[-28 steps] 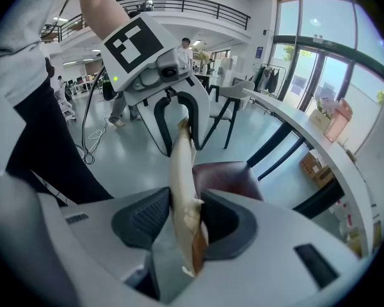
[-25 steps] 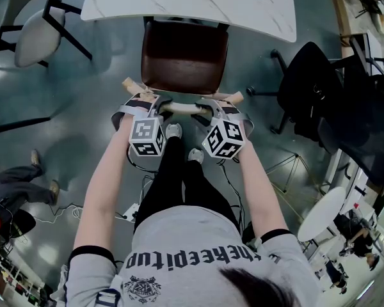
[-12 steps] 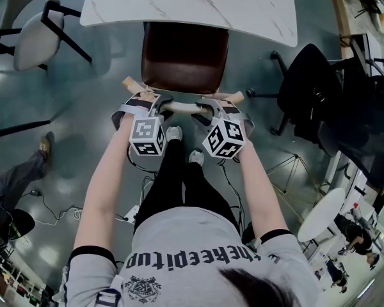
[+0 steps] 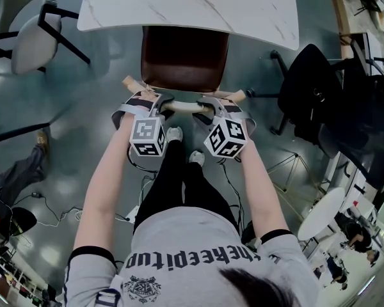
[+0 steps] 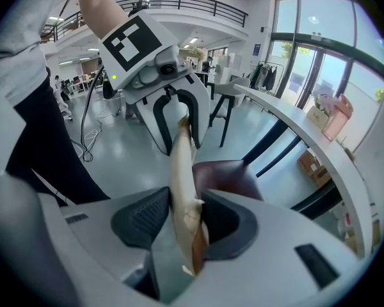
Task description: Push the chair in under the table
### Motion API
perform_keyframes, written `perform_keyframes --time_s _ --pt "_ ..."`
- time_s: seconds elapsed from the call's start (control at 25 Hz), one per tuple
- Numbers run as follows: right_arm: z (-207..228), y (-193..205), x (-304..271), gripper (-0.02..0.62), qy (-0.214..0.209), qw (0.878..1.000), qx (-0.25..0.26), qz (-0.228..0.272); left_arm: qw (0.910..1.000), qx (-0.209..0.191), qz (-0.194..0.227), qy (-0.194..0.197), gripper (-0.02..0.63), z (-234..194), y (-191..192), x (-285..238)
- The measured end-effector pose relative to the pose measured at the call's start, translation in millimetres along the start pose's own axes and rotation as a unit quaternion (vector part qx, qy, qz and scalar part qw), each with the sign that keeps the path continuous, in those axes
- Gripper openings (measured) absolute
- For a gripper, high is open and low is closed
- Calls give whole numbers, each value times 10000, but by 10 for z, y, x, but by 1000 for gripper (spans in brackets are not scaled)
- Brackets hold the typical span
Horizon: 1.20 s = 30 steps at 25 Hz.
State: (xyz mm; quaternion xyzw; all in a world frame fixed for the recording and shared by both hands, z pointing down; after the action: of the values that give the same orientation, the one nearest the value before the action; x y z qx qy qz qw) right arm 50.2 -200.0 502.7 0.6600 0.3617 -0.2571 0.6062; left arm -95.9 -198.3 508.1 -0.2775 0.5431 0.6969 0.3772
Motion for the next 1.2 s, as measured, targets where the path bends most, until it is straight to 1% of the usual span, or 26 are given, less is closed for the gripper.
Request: perform_keyframes --time_s 0.2,0.48,0.64,0.72,0.88,0.96,1.0,1.08,1.12,1.16,1.2 --pt "2 -2 -11 166 -19 10000 -22 -33 10000 -38 27 23 187 0 11 -2" --pt "-11 0 -36 176 121 9999 -33 -96 10000 -41 36 -15 187 1 16 -9" --pt "-4 -5 -41 185 104 9996 -205 -140 10000 50 -16 1 187 6 17 -23" --pt "-2 -19 -27 178 98 9991 -372 -179 10000 87 -32 -19 190 22 22 -17" --pt "-54 -64 36 169 365 9977 -531 -217 9998 72 -72 -189 189 72 2 37" --pt "-77 -97 100 147 535 9967 -588 -152 9994 80 -27 -340 181 91 -37 99" --pt "-84 -114 141 128 634 9958 -652 -76 9989 124 57 -446 165 100 -59 144" --pt "-101 -148 220 71 844 9930 -818 121 9966 304 266 -711 108 121 -97 244" --pt "-115 -167 256 28 922 9913 -915 226 9949 407 360 -846 59 137 -115 291" --pt "-134 -189 288 20 959 9895 -1029 331 9932 509 443 -952 40 156 -133 333" --pt "-153 -217 322 12 959 9877 -1156 441 9915 618 519 -1025 37 177 -154 374"
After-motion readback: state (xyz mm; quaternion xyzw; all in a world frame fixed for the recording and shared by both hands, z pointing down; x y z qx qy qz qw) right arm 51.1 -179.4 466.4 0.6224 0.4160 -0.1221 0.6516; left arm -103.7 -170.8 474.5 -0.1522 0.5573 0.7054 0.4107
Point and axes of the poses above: the fingertips, and each gripper's own axes: x backward along the fingers, z to its right, y out of its underside, the point moved 10 cm from there along x, backward along the fingers, and after that the axes turned 6 degrees about z, right-handed, at the moved point
